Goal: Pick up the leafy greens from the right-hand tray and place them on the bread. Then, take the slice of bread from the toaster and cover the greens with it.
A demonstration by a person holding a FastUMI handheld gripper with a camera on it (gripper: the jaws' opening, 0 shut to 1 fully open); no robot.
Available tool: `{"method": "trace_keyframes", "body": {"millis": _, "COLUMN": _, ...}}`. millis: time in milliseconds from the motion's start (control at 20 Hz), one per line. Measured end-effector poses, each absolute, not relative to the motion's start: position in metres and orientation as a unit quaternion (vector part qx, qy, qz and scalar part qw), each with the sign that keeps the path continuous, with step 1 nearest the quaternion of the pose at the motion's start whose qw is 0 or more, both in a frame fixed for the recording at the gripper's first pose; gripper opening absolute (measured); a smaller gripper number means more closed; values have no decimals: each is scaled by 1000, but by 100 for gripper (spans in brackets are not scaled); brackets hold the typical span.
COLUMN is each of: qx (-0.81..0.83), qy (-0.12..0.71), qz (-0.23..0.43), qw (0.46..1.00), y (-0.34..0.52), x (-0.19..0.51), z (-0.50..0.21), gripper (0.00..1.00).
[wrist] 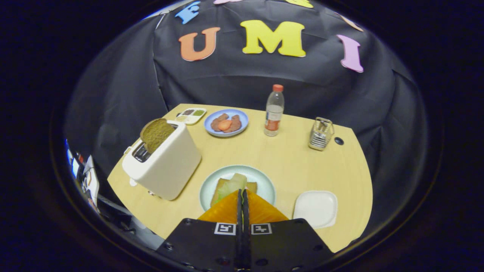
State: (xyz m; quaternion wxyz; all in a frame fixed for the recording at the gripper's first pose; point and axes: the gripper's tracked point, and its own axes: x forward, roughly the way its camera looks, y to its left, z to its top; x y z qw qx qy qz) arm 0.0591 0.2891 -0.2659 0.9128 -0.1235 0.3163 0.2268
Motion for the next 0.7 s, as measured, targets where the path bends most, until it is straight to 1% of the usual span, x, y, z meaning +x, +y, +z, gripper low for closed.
{"method": "trace_keyframes", "body": {"millis": 350, "qx": -134, "qy": 335, "qz": 253, "qw": 898, "y": 361, "x": 59, "z": -293, "gripper": 0}}
{"method": "trace_keyframes", "body": {"millis": 500, "qx": -140, "qy": 353, "qz": 250, "qw": 891, "y": 367, "x": 76, "z": -317, "gripper": 0}}
{"method": "trace_keyframes", "body": {"millis": 700, "qx": -142, "qy": 368, "qz": 228, "qw": 890, "y": 356, "x": 109, "z": -338, "gripper": 0}}
